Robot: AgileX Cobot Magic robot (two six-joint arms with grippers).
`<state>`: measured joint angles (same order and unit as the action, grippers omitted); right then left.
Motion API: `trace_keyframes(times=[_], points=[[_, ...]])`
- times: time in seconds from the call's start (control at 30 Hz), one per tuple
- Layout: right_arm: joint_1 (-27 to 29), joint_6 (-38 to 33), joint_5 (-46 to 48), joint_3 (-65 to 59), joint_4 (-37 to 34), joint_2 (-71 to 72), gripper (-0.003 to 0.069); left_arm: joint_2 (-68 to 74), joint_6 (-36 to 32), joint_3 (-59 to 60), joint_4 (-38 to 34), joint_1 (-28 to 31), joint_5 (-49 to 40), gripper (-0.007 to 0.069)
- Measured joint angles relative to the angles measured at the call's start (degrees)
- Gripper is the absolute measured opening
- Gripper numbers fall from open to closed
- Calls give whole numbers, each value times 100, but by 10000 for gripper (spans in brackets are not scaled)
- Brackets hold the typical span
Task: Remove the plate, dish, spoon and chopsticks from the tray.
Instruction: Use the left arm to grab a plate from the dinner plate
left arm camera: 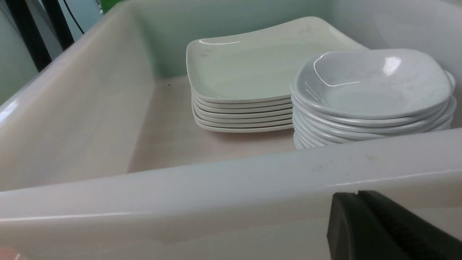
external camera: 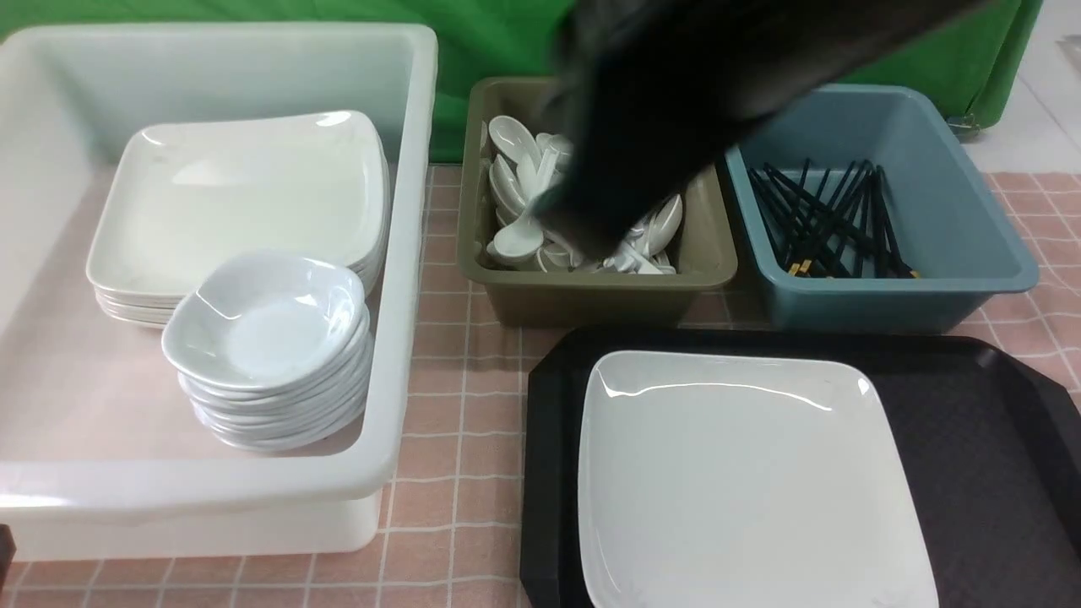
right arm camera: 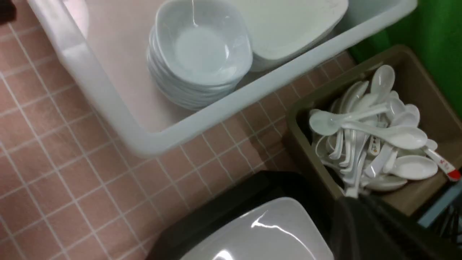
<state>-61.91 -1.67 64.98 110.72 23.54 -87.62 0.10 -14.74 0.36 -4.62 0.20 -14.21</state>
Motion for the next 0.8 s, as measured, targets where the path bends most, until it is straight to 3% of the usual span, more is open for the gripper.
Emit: trace_keyframes(times=[0.27,0.4,0.53,0.57,0.6,0.63,0.67,0.8], points=[[0,1254,-171,-2502,-56,2305,30,0,0,0,0,0,0,24],[0,1827,-1510,-4283,-63,3443,30,0,0,0,0,0,0,24],[0,2201,-3475,-6185,-68,4510,30,0,94,0,-72,0,37,24],[0,2367,-4314,-6844,-57,4974,30,0,524,0,-759,0,223,24],[0,2380,-4390,-6903,-57,5023,30,0,591,0,-869,0,252,24],[0,2475,-4755,-7186,-57,5335,30,0,1170,0,-1765,0,496,24],[0,2577,-4870,-7368,-50,5565,30,0,1519,0,-2580,0,699,24],[0,2689,-4621,-7445,-11,6049,30,0,2143,0,-4215,0,1035,24]])
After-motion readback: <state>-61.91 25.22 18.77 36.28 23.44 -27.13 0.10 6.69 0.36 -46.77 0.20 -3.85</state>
